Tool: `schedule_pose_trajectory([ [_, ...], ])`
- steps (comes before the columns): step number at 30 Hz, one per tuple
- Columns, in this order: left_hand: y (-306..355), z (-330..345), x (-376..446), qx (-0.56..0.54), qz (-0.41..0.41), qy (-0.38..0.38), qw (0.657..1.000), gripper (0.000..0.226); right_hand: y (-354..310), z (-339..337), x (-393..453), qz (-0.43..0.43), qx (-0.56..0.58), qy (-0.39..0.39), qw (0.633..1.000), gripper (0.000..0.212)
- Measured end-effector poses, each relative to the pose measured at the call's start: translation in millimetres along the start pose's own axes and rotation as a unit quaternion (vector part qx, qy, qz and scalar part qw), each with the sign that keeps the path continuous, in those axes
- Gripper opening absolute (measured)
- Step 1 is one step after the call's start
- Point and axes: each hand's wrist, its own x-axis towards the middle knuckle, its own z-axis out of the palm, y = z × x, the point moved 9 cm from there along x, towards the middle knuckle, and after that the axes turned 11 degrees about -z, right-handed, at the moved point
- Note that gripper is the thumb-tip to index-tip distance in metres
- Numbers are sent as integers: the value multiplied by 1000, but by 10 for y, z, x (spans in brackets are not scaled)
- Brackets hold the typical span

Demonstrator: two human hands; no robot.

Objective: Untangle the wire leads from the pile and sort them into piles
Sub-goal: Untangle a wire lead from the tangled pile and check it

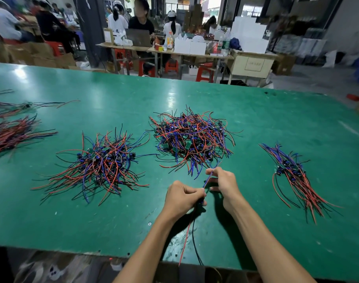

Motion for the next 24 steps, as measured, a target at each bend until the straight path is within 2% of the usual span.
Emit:
schedule_pose_trajectory([
  [4, -8, 11, 5, 6, -1, -28, 1000, 21, 70, -69, 17, 41, 43, 13, 998, 25],
  [7, 27, 8, -17, 9, 5, -33, 999, 24, 64, -42, 4, 30, 78, -12, 996, 27],
  [10, 69, -13, -17, -6, 25, -19, 999, 21, -2, 137, -137, -66, -20, -134, 989, 38],
  [12, 92, -25, -19, 3, 39, -4, 999, 20, -11, 247, -280, -131, -30, -190, 972, 33],
  [14, 107, 4, -22, 21, 44, -15, 999, 27, -3, 186, -322, -155, 2, -156, 976, 30],
  [16, 115, 37, -35, 25, 31, -56, 998, 35, -5, 31, -291, -160, 31, -78, 984, 27],
  [19, 129, 32, -66, 18, 17, -110, 994, 27, -1, -91, -279, -161, 50, -30, 985, 22],
  [24, 182, -9, -75, 87, 19, -73, 993, 20, 55, -136, -299, -144, 84, -2, 986, 23],
])
